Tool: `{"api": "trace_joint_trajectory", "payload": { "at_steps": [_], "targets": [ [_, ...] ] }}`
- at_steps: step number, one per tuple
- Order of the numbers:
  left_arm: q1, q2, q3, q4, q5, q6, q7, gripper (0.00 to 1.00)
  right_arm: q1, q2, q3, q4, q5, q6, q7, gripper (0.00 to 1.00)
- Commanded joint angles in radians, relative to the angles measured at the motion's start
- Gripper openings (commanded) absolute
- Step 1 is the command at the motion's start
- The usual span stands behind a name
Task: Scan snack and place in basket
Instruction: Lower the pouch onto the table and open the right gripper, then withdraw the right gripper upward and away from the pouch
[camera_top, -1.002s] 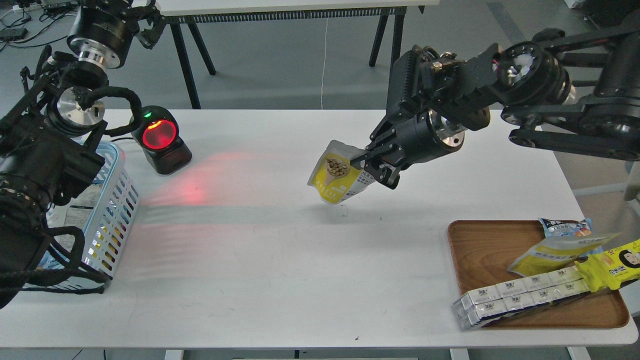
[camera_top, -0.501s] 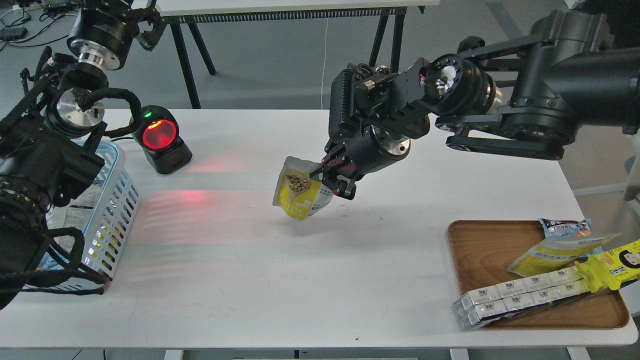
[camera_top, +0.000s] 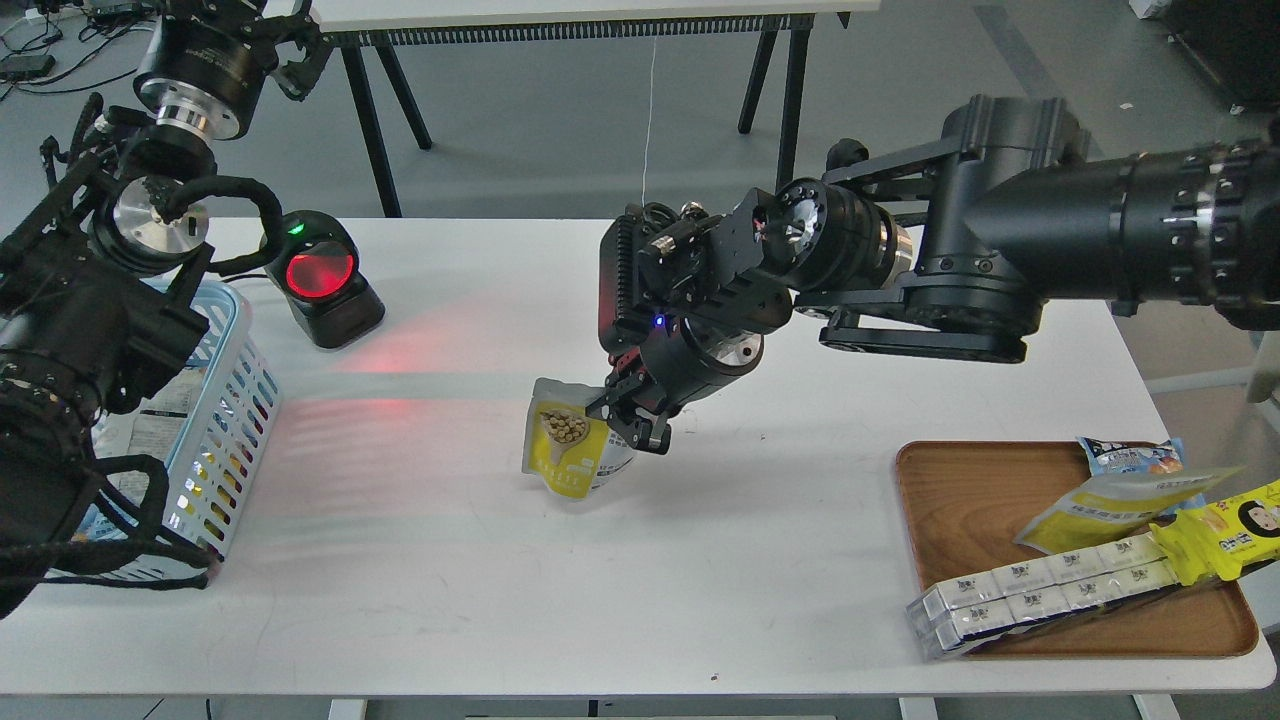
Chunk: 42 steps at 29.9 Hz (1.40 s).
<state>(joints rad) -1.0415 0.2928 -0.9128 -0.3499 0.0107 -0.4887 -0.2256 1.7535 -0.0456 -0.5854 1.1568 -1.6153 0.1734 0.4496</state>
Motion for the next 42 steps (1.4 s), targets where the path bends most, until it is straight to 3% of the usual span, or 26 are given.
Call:
{"api": "trace_joint_trajectory", "payload": {
  "at_steps": [1, 6, 17, 20, 22, 28, 36, 42],
  "targets": [
    [0.001, -0.001, 0.000, 0.000, 0.000, 0.000, -0.001, 1.00, -0.023, 0.015, -0.002, -0.023, -0.006, 0.000, 0.000, 0.01],
    [0.002, -0.001, 0.000, 0.000, 0.000, 0.000, -0.001, 1.00, -0.029, 0.023, -0.004, -0.028, -0.008, 0.001, 0.000, 0.04],
    [0.000, 0.000, 0.000, 0.000, 0.000, 0.000, -0.001, 1.00, -0.006, 0.016, 0.007, -0.017, 0.003, 0.000, 0.000, 0.31],
    [0.000, 0.000, 0.000, -0.001, 0.000, 0.000, 0.000, 1.00, 0.035, -0.031, 0.027, -0.002, 0.009, -0.006, 0.012, 0.54],
    [-0.002, 0.000, 0.000, -0.003, 0.000, 0.000, 0.000, 1.00, 0.057, -0.095, 0.065, 0.035, 0.011, -0.006, 0.029, 0.61],
    [-0.002, 0.022, 0.003, -0.012, 0.008, 0.000, 0.009, 1.00, 0.051, -0.328, 0.206, 0.141, 0.052, -0.003, 0.034, 0.93],
    [-0.028, 0.089, 0.121, -0.109, 0.014, 0.000, 0.015, 1.00, -0.095, -0.580, 0.419, 0.178, 0.287, -0.002, 0.034, 0.99],
    [-0.130, 0.206, 0.320, -0.230, 0.089, 0.000, 0.043, 0.99, -0.314, -0.664, 0.659, 0.162, 0.491, -0.012, 0.039, 0.99]
  ]
}}
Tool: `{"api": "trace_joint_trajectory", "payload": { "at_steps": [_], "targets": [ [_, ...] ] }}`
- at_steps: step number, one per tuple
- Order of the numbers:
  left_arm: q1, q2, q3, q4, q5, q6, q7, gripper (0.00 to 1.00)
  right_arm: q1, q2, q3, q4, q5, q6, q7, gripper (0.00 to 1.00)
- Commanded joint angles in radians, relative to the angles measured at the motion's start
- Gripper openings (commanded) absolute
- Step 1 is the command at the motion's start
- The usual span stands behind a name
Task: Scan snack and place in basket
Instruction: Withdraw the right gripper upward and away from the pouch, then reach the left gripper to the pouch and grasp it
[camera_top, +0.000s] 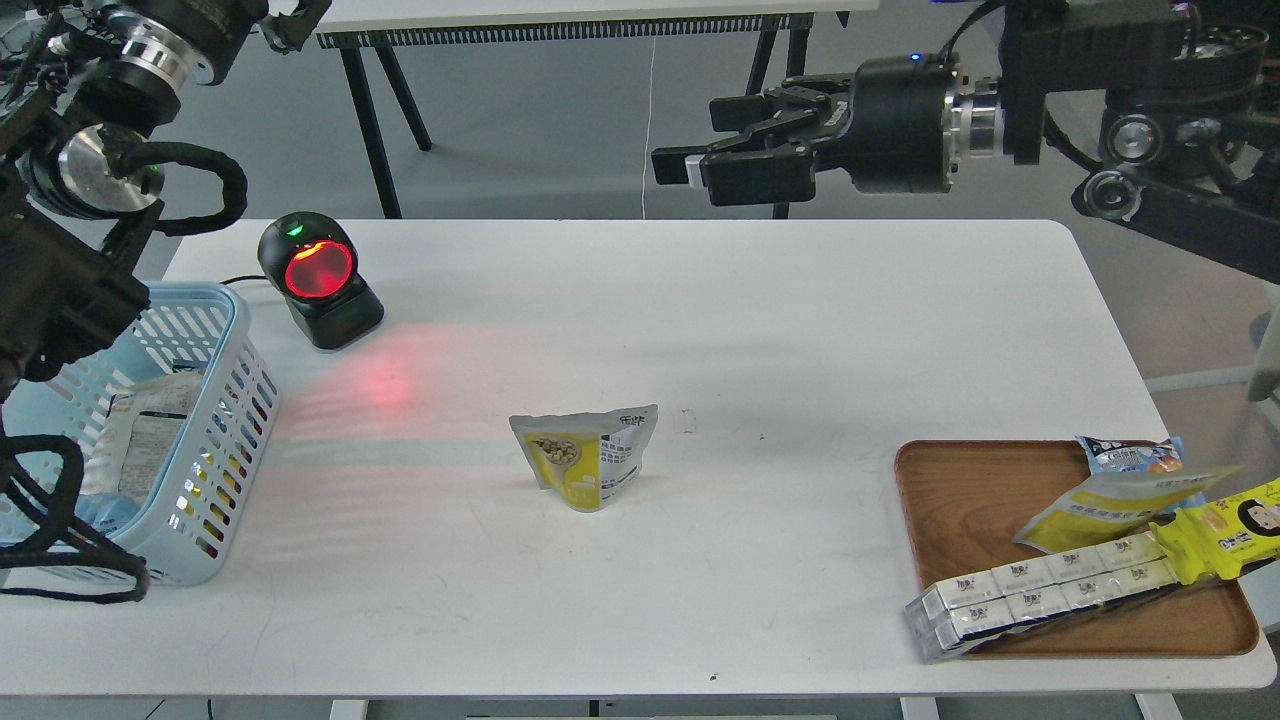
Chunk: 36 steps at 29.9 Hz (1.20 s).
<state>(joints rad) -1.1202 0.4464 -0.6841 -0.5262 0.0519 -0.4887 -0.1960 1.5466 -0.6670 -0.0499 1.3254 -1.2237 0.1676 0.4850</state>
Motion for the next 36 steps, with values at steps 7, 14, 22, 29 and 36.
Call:
{"api": "trace_joint_trajectory", "payload": {
  "at_steps": [7, 14, 22, 29, 36],
  "targets": [
    [-0.145, 0.095, 0.124, -0.155, 0.392, 0.000, 0.015, 0.99, -0.338, -0.075, 0.353, -0.092, 0.442, 0.004, 0.004, 0.99],
    [-0.153, 0.184, 0.124, -0.469, 0.802, 0.000, 0.012, 0.99, -0.482, -0.086, 0.436, -0.161, 0.887, 0.019, 0.004, 0.99],
    [-0.107, 0.311, 0.135, -0.848, 1.140, 0.000, 0.006, 0.98, -0.566, -0.042, 0.528, -0.504, 1.395, 0.269, 0.003, 0.99],
    [-0.073, 0.263, 0.215, -1.014, 1.456, 0.000, 0.000, 0.95, -0.569, 0.150, 0.548, -0.897, 1.526, 0.321, -0.055, 0.99],
    [-0.064, 0.195, 0.313, -1.110, 1.773, 0.000, -0.005, 0.94, -0.623, 0.271, 0.696, -1.068, 1.529, 0.321, -0.077, 0.99]
  ]
}}
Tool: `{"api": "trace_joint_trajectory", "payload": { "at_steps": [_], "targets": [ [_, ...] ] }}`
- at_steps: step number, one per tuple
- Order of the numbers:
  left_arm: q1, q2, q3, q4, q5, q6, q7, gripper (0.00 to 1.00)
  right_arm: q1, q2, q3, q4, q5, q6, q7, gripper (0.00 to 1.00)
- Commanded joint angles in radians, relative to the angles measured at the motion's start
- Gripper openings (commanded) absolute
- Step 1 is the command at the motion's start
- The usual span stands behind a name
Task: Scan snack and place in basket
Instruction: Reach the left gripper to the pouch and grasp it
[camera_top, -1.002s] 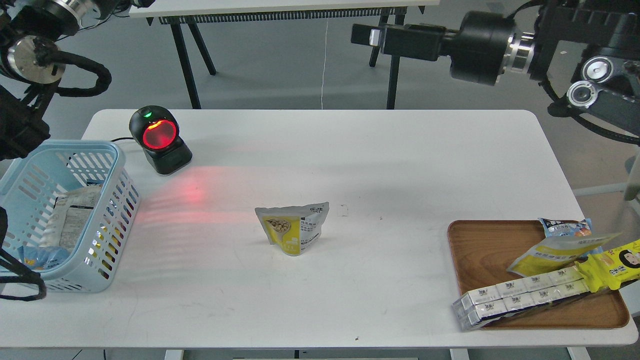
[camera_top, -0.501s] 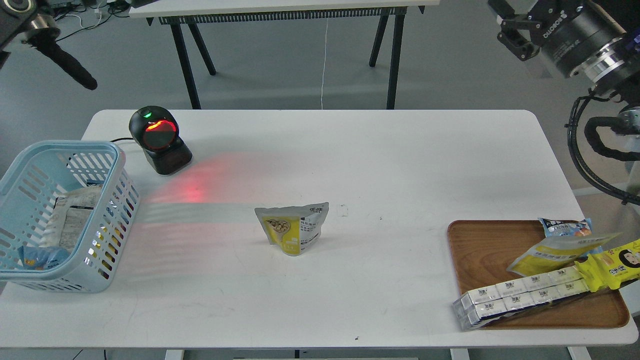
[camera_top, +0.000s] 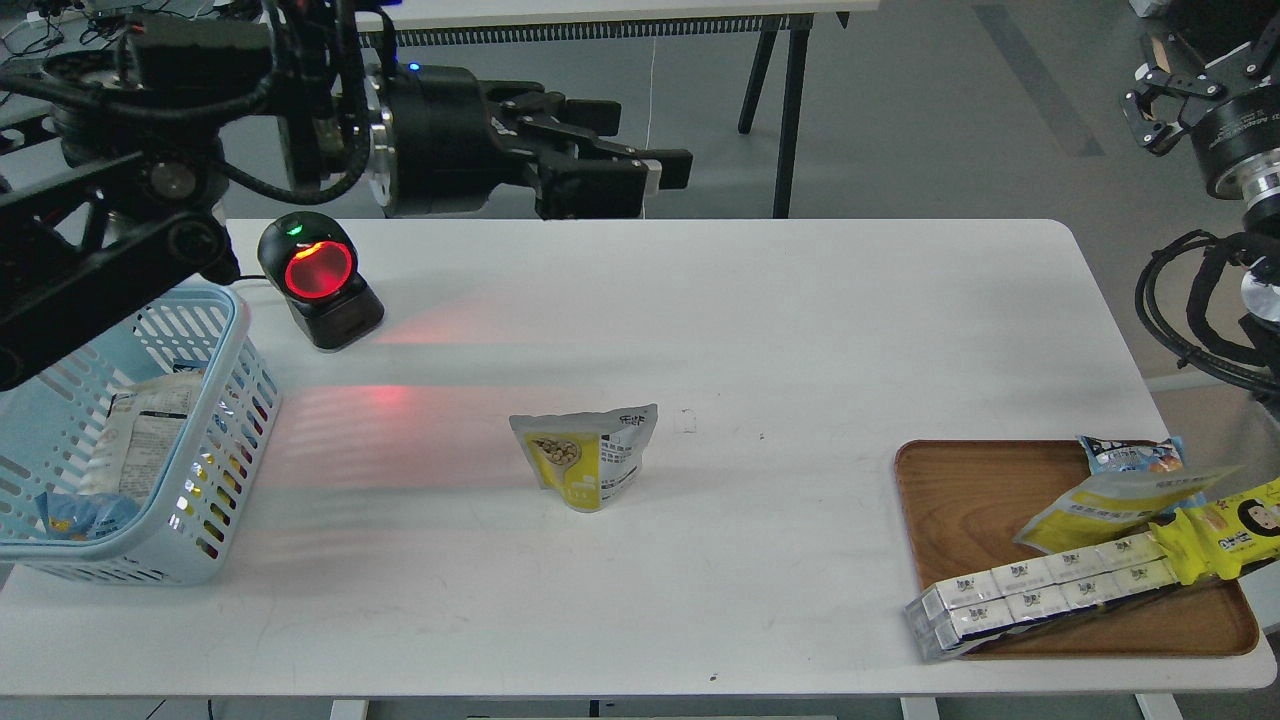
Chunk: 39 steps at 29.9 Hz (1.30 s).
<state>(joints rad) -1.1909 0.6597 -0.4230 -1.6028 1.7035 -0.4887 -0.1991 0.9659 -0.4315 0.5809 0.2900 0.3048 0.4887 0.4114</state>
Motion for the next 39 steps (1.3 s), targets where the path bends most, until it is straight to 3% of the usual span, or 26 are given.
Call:
{"api": "trace_joint_trajectory", "payload": {
  "at_steps": [1, 5, 10, 17, 23, 26, 30, 39],
  "targets": [
    [0.013, -0.019, 0.076, -0.049, 0.158, 0.000, -0.002, 0.94, -0.064, 0.051, 0.085, -0.029, -0.001, 0.000, -0.003, 0.99],
    [0.031, -0.020, 0.164, -0.112, 0.295, 0.000, 0.001, 0.93, -0.092, 0.086, 0.114, -0.026, -0.001, 0.000, -0.003, 0.99],
    [0.040, -0.015, 0.236, -0.103, 0.478, 0.000, -0.002, 0.90, -0.090, 0.088, 0.112, 0.000, -0.001, 0.000, -0.003, 0.99],
    [0.085, -0.015, 0.325, -0.095, 0.478, 0.000, -0.005, 0.83, -0.110, 0.086, 0.094, 0.061, -0.004, 0.000, -0.003, 0.99],
    [0.116, -0.025, 0.325, -0.006, 0.478, 0.000, -0.014, 0.74, -0.116, 0.086, 0.096, 0.063, -0.004, 0.000, -0.003, 0.99],
    [0.125, -0.028, 0.326, -0.005, 0.478, 0.000, -0.019, 0.66, -0.119, 0.086, 0.096, 0.063, -0.004, 0.000, -0.003, 0.99],
    [0.146, -0.028, 0.328, 0.013, 0.478, 0.000, -0.043, 0.46, -0.119, 0.083, 0.097, 0.063, -0.004, 0.000, -0.003, 0.99],
    [0.163, -0.031, 0.316, 0.034, 0.478, 0.000, -0.059, 0.25, -0.118, 0.074, 0.105, 0.063, -0.004, 0.000, -0.002, 0.99]
  ]
}}
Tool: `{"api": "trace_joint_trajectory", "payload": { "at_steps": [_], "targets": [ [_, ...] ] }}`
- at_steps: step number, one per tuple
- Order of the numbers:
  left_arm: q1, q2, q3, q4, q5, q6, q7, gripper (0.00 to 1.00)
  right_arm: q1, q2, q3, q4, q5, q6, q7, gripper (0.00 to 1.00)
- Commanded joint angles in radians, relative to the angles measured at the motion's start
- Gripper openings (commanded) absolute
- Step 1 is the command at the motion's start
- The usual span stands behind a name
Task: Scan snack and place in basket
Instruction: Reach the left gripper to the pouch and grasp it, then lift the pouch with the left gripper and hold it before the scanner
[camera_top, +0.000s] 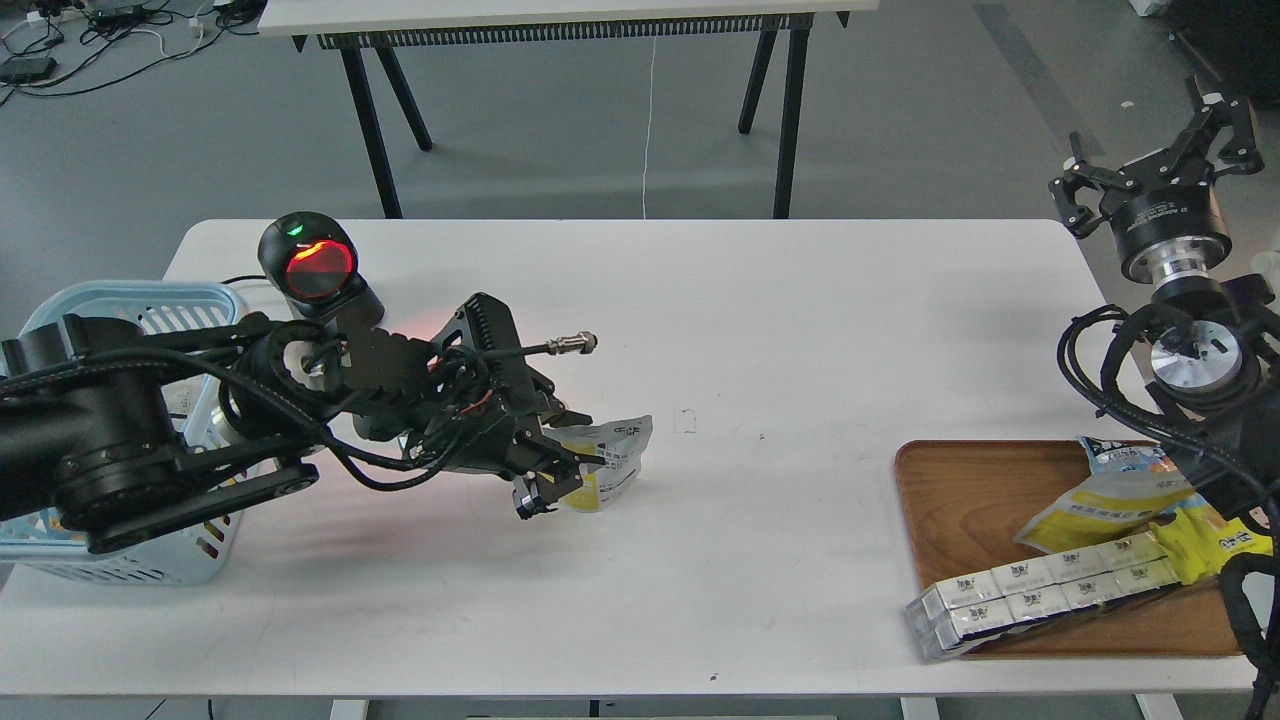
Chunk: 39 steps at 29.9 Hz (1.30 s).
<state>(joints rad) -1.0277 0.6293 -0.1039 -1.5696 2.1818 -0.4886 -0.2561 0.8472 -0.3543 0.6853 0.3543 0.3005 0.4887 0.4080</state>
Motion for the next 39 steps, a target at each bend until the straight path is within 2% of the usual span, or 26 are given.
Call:
{"api": "trace_joint_trajectory", "payload": {
  "at_steps": [1, 4, 6, 17, 22, 28, 34, 39],
  "targets": [
    [0.000, 0.000, -0.003, 0.000, 0.000, 0.000, -0.002, 0.23, 0.000, -0.003, 0.000, -0.001, 0.000, 0.000, 0.002, 0.99],
    [0.000, 0.000, -0.003, 0.000, 0.000, 0.000, -0.002, 0.05, 0.000, -0.003, 0.000, -0.001, 0.000, 0.000, 0.002, 0.99],
    [0.000, 0.000, -0.005, 0.002, 0.000, 0.000, 0.000, 0.01, -0.002, -0.005, 0.000, -0.003, 0.000, 0.000, 0.002, 0.99],
    [0.000, -0.005, -0.013, 0.000, 0.000, 0.000, 0.008, 0.00, -0.002, -0.029, 0.000, -0.003, 0.000, 0.000, 0.002, 0.99],
    [-0.005, 0.052, -0.101, -0.032, 0.000, 0.000, -0.008, 0.00, -0.004, -0.045, 0.000, -0.003, 0.000, 0.000, 0.002, 0.99],
    [-0.014, 0.148, -0.178, -0.036, 0.000, 0.000, -0.092, 0.00, -0.004, -0.057, 0.000, -0.003, 0.000, 0.000, 0.002, 0.99],
    [-0.006, 0.213, -0.253, -0.009, 0.000, 0.000, -0.114, 0.00, -0.005, -0.057, 0.000, -0.001, 0.000, 0.000, 0.003, 0.99],
    [0.000, 0.253, -0.255, 0.020, 0.000, 0.000, -0.123, 0.00, -0.008, -0.055, 0.002, -0.001, 0.000, 0.000, 0.005, 0.99]
  ]
}}
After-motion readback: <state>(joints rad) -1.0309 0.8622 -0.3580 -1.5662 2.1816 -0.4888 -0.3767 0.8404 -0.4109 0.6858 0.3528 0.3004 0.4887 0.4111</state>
